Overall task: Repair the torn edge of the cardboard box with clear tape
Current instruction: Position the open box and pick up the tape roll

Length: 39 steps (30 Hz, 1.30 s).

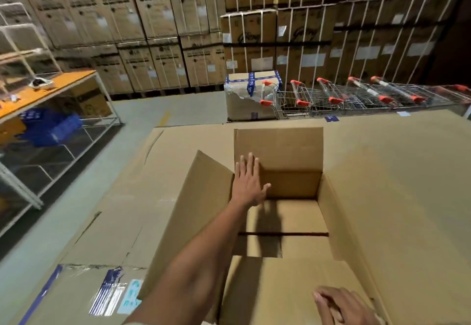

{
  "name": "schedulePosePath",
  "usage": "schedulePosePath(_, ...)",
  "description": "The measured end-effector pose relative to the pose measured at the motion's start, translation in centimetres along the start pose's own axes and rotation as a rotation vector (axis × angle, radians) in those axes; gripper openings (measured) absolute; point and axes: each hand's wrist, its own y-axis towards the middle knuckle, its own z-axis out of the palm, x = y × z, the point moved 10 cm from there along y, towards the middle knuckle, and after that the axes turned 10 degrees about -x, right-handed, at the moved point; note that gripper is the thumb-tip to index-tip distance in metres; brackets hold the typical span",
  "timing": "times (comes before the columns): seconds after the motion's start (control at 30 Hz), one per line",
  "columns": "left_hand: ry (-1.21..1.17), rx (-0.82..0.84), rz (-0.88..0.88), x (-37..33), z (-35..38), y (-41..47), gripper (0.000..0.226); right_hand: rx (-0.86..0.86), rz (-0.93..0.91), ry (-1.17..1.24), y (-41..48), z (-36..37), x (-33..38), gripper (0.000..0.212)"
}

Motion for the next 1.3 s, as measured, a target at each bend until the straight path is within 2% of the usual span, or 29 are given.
schedulePosePath(0.1, -0.031, 0.101, -0.035, 0.9, 3.3, 2.3, 0.1, 0.013, -0.026, -0.012, 0.1, 0.7, -1.0, 0.013)
schedulePosePath(0.3, 0.067, 0.097, -0.024, -0.2, 6.1, 2.0, 0.133, -0.046, -0.082, -0.016, 0.7, 0.8, -0.6, 0.017)
schedulePosePath(0.4, 0.126, 0.099, 0.119, -4.2, 6.8, 2.2, 0.129, -0.055, -0.103, -0.042, 0.9, 1.1, -0.4, 0.02)
schedulePosePath(0.57, 0.151, 0.118, 0.382, -14.9, 7.3, 2.5, 0.11, -0.096, -0.086, -0.091, 1.3, 0.8, -0.8, 0.009)
schedulePosePath(0.63, 0.178, 0.094, 0.445, -17.1, 6.5, 2.3, 0.102, -0.113, -0.101, -0.086, 1.2, 0.7, -0.5, 0.011)
schedulePosePath(0.7, 0.195, 0.064, 0.472, -17.2, 5.9, 2.3, 0.104, -0.142, -0.119, -0.06, 1.1, 0.2, 0.1, 0.014)
schedulePosePath(0.77, 0.179, 0.069, 0.431, -14.4, 5.6, 2.2, 0.112, -0.162, -0.125, -0.064, 0.9, -0.1, 0.4, 0.013)
schedulePosePath(0.9, 0.281, 0.093, 0.27, -3.7, 5.6, 0.3, 0.127, -0.17, -0.111, -0.104, 0.2, 0.1, -0.5, 0.011)
schedulePosePath(1.03, 0.402, 0.093, 0.166, 2.9, 3.2, -1.7, 0.114, -0.182, -0.126, -0.125, 0.4, 0.1, -0.6, 0.008)
schedulePosePath(1.13, 0.364, 0.243, 0.063, 3.4, 2.7, -3.8, 0.094, -0.217, -0.114, -0.116, 0.8, 0.0, -0.6, 0.011)
schedulePosePath(1.23, 0.174, 0.45, 0.008, 0.9, 3.9, -7.5, 0.075, -0.234, -0.144, -0.098, 0.6, 0.1, -0.1, 0.023)
schedulePosePath(1.3, 0.128, 0.541, 0.054, -2.8, 3.4, -10.9, 0.069, -0.225, -0.213, -0.067, -0.7, -0.3, 0.9, 0.013)
